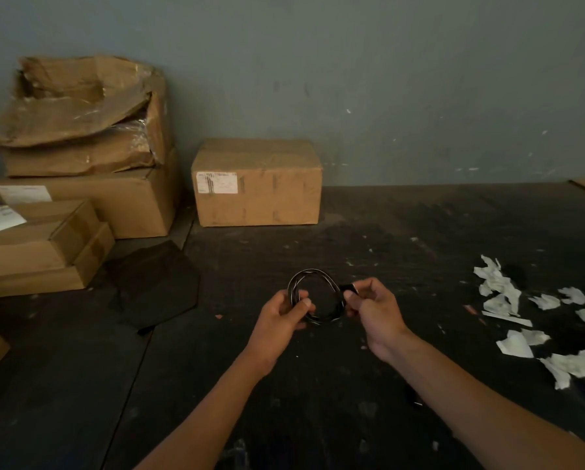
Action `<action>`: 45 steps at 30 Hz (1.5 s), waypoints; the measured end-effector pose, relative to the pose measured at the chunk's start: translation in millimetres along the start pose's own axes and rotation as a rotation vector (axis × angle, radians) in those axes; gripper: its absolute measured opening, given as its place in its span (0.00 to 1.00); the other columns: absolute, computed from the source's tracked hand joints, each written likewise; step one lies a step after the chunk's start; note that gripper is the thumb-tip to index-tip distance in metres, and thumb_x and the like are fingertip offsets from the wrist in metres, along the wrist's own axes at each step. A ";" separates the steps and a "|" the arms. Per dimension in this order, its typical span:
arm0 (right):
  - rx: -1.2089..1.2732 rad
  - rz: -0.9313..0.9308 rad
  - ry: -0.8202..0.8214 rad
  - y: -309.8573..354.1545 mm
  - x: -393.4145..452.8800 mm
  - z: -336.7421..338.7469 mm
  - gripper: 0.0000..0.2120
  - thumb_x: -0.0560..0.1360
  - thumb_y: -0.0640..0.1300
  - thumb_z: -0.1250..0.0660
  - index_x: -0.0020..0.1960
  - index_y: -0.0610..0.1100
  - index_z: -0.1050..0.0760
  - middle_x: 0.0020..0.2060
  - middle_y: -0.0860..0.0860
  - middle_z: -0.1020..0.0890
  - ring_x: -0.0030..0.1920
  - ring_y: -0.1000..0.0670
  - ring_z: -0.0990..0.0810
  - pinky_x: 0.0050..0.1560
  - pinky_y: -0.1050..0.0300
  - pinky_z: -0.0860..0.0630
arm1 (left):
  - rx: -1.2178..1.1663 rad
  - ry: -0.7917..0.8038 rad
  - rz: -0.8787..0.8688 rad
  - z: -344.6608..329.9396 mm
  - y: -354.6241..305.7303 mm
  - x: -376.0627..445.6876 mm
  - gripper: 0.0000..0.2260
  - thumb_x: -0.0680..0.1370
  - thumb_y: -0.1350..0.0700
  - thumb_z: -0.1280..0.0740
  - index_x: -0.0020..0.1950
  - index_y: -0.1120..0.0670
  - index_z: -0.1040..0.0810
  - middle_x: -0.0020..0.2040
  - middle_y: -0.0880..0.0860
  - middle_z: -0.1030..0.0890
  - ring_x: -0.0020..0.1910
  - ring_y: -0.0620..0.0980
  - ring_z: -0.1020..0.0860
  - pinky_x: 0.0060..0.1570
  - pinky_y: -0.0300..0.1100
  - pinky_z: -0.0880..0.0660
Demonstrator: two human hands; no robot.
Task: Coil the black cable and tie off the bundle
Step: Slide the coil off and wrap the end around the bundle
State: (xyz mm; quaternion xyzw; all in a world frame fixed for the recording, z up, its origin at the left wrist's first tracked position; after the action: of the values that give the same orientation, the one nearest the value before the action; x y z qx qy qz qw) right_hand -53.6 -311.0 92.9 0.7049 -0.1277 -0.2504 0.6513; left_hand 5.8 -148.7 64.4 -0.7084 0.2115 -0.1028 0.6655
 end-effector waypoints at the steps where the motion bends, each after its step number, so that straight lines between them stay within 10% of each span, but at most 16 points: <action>1: 0.021 -0.025 -0.002 -1.8 0.8 1.2 0.06 0.78 0.32 0.37 0.51 0.41 0.25 0.45 0.45 0.21 0.43 0.50 0.24 0.45 0.55 0.26 | -0.090 0.009 0.045 -1.6 2.8 -0.7 0.10 0.79 0.57 0.34 0.59 0.54 0.22 0.54 0.55 0.17 0.58 0.51 0.19 0.62 0.52 0.24; 7: 0.146 -0.173 0.077 -14.1 4.5 16.8 0.07 0.77 0.32 0.35 0.51 0.42 0.24 0.47 0.43 0.20 0.44 0.47 0.22 0.47 0.52 0.24 | -0.500 0.055 0.194 -8.8 7.7 -1.6 0.09 0.78 0.59 0.34 0.56 0.59 0.20 0.45 0.56 0.16 0.51 0.54 0.17 0.56 0.50 0.24; 18: -0.564 -0.240 0.105 -61.1 -2.2 121.2 0.10 0.76 0.39 0.31 0.56 0.46 0.26 0.47 0.45 0.19 0.43 0.49 0.20 0.45 0.55 0.22 | 0.032 0.062 0.167 -9.3 27.4 1.3 0.10 0.82 0.55 0.39 0.53 0.57 0.19 0.35 0.51 0.28 0.33 0.45 0.27 0.56 0.53 0.22; 34: -1.035 -0.247 -0.001 -130.3 1.8 131.3 0.19 0.78 0.40 0.34 0.68 0.46 0.29 0.64 0.45 0.25 0.60 0.48 0.22 0.61 0.53 0.23 | 0.376 0.270 0.167 -23.0 48.8 -0.3 0.19 0.84 0.57 0.44 0.75 0.49 0.36 0.43 0.53 0.26 0.38 0.46 0.28 0.55 0.50 0.23; 38: -1.040 -0.230 0.068 -125.3 8.4 118.7 0.19 0.77 0.39 0.33 0.67 0.47 0.28 0.62 0.45 0.24 0.58 0.49 0.21 0.60 0.53 0.22 | 0.318 0.266 0.172 -14.0 44.0 -8.1 0.19 0.84 0.58 0.46 0.68 0.37 0.31 0.43 0.53 0.29 0.37 0.47 0.30 0.46 0.44 0.24; 45: -0.826 0.075 0.169 -74.4 10.5 65.6 0.17 0.77 0.42 0.31 0.65 0.50 0.26 0.52 0.52 0.19 0.48 0.57 0.20 0.46 0.65 0.25 | 0.362 0.135 0.181 -6.9 36.8 -8.1 0.15 0.84 0.59 0.49 0.54 0.50 0.23 0.41 0.53 0.30 0.36 0.47 0.31 0.42 0.44 0.28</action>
State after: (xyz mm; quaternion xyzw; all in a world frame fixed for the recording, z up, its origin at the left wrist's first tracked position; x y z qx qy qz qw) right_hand -89.7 -363.5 16.1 0.3975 0.0117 -0.1979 0.8959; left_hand -10.3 -152.3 29.8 -0.5469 0.2966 -0.1261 0.7727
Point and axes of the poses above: each hand's wrist, its own x-axis towards the middle knuckle, its own z-axis out of the back of the hand, y = z × x, the point moved 1 cm from there along x, towards the middle knuckle
